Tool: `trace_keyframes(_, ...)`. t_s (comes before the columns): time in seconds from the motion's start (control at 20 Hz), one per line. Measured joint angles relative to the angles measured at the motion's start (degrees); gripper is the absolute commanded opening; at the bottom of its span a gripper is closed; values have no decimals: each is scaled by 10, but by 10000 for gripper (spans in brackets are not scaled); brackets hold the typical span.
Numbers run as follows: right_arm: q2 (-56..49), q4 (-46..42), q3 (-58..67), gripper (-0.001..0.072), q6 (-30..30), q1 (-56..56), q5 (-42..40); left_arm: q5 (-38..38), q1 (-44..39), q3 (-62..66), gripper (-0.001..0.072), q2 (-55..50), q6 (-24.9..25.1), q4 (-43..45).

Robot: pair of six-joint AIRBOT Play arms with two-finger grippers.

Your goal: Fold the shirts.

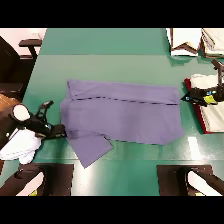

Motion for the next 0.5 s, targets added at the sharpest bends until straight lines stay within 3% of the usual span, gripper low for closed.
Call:
trace_keyframes(0.35,12,1,-3,386,0,0,6,87,-22,-78,486,20,24,-113)
trace_keyframes(0.4,12,1,-3,386,0,0,9,92,-27,-81,362,21,24,-118)
trace_keyframes(0.45,13,1,-3,386,0,0,11,100,-31,-85,170,21,24,-118)
trace_keyframes(0.5,13,1,-3,386,0,0,13,102,-35,-87,31,21,24,-115)
